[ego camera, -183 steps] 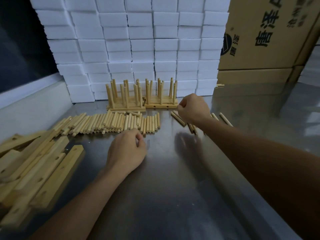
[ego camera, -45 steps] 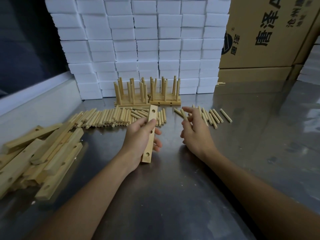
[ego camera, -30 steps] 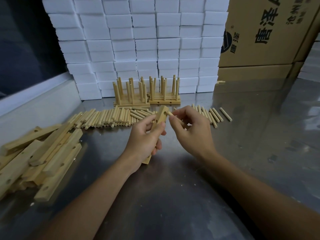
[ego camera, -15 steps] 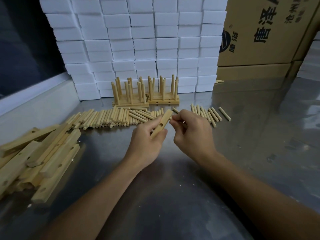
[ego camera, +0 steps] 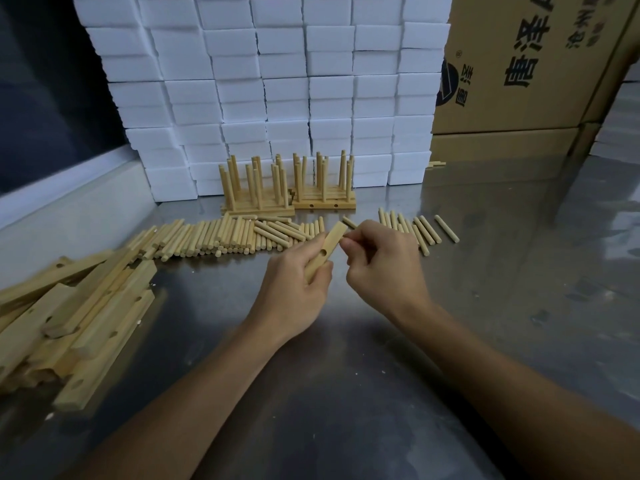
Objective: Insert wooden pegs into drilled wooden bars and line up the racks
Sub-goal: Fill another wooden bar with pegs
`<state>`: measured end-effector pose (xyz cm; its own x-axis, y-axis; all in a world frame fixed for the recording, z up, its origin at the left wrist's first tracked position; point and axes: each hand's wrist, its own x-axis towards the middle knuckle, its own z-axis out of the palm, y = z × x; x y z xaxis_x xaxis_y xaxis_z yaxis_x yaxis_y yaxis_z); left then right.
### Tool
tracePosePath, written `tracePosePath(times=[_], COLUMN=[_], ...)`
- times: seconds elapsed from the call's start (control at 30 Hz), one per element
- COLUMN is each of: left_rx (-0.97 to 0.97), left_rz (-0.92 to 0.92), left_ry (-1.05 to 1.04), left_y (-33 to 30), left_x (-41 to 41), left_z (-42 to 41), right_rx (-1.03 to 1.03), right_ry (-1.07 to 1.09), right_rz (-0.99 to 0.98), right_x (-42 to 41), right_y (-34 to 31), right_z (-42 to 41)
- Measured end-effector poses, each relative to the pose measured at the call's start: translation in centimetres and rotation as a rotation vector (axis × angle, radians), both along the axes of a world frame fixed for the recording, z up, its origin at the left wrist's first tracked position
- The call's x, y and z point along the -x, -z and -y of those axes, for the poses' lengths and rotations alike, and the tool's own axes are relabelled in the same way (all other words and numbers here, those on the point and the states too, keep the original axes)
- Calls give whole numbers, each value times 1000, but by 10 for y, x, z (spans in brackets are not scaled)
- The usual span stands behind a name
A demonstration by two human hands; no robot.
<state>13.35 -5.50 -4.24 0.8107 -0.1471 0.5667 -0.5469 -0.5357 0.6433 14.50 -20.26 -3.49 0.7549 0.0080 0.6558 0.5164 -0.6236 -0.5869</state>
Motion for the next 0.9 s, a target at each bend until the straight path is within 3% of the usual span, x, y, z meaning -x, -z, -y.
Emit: tracePosePath(times=[0.07,0.27,0.47,0.67,0.77,0.9], left_rx=[-15,-66,205,322,266,381], left_rz=[0,-34,-263,-386,-348,-469], left_ry=[6,6,15,-7,-4,61], left_y=[0,1,-2,-8,-8,-7], left_x=[1,-2,-7,-4,-2,3], left_z=[0,-5,-9,-4,-2,5], right_rx=[5,-430,-777,-650,-523,-382], right_ry=[7,-165,-391,-431,-343,-202], right_rz=[3,-588,-696,-496,-370,-201], right_x=[-1,-3,-3,-2,-3,-6], right_y=[-1,-17,-36,-37,-32,-19], right_z=[0,8,15,17,13,8])
